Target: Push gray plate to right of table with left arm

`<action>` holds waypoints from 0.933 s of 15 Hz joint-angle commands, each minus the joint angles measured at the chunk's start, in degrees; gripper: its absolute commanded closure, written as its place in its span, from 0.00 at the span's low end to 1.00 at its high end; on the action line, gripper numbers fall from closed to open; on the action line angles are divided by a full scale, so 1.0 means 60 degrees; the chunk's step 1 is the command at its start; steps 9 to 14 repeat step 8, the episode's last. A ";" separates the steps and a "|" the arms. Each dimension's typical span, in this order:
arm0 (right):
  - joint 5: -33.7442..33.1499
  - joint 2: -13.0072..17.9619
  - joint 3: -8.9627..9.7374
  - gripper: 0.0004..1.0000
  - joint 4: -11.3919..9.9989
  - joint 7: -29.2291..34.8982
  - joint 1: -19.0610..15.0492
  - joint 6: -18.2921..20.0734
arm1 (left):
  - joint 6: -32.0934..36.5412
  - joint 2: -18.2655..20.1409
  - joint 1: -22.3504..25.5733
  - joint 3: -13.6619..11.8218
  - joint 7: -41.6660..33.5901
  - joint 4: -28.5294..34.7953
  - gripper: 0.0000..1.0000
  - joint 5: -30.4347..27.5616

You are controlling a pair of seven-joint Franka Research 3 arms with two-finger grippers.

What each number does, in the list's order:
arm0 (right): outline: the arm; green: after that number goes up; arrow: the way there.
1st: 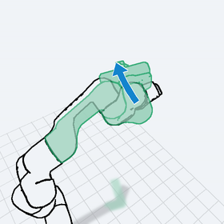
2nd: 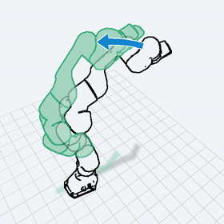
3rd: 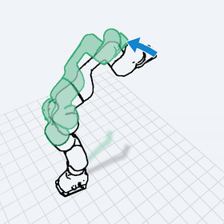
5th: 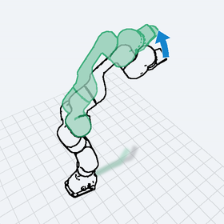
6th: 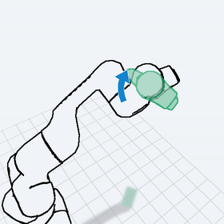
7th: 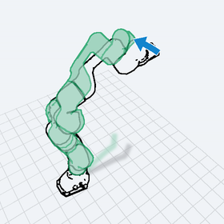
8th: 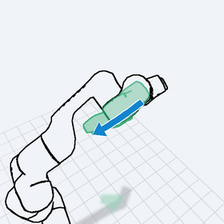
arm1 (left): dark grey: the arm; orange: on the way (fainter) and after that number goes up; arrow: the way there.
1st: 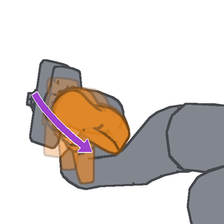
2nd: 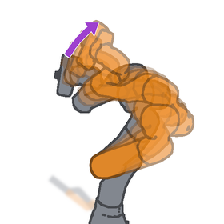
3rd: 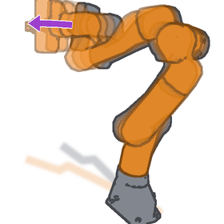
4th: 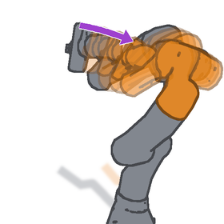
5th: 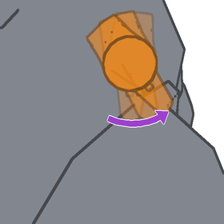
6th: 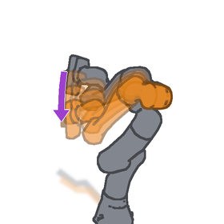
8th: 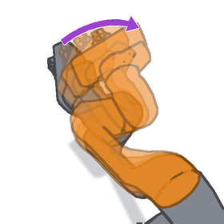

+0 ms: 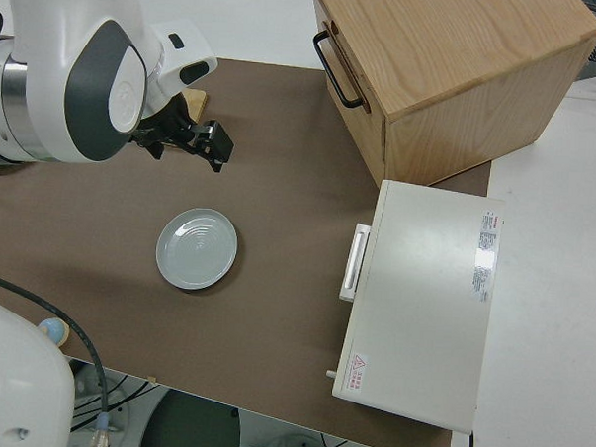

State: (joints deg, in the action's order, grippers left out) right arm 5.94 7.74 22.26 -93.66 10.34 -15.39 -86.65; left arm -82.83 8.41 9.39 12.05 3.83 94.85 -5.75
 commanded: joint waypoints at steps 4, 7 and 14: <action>0.0168 0.0146 0.0069 0.00 -0.0167 0.0021 -0.0145 -0.0017 | 0.0226 -0.0113 0.0076 0.0057 0.0137 -0.0237 0.01 0.0988; 0.0168 0.0146 0.0069 0.00 -0.0167 0.0021 -0.0145 -0.0017 | 0.0226 -0.0113 0.0062 0.0072 0.0167 -0.0237 0.01 0.0974; 0.0168 0.0146 0.0069 0.00 -0.0167 0.0021 -0.0145 -0.0017 | 0.0226 -0.0113 0.0062 0.0072 0.0167 -0.0237 0.01 0.0945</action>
